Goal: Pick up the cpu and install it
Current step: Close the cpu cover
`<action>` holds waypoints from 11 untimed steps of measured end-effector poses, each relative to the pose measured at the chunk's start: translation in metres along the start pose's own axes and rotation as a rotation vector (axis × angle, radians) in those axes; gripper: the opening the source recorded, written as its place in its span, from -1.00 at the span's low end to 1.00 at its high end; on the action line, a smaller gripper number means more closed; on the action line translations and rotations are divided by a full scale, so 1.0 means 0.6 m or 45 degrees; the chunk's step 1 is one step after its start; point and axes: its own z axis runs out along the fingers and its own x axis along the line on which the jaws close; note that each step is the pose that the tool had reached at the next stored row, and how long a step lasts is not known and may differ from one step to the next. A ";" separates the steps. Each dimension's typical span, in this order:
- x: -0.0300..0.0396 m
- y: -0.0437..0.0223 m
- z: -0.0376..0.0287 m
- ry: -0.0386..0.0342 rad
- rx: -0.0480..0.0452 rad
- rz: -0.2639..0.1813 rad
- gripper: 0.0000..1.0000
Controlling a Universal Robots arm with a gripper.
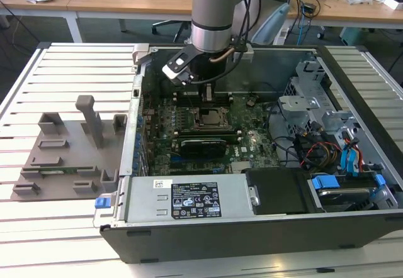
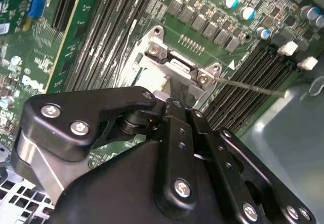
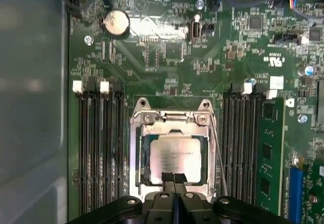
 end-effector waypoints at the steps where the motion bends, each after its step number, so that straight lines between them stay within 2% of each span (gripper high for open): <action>1: 0.000 -0.001 0.001 0.0001 0.000 0.000 -0.79; 2: 0.001 -0.010 0.011 0.0000 0.000 0.000 -0.79; 3: 0.001 -0.013 0.016 -0.0004 0.000 0.000 -0.79; 6: 0.001 0.001 0.017 0.0000 0.000 0.000 -0.79; 9: 0.001 0.009 0.015 0.0003 0.000 0.000 -0.79; 11: 0.001 0.012 0.011 0.0000 0.000 0.000 -0.79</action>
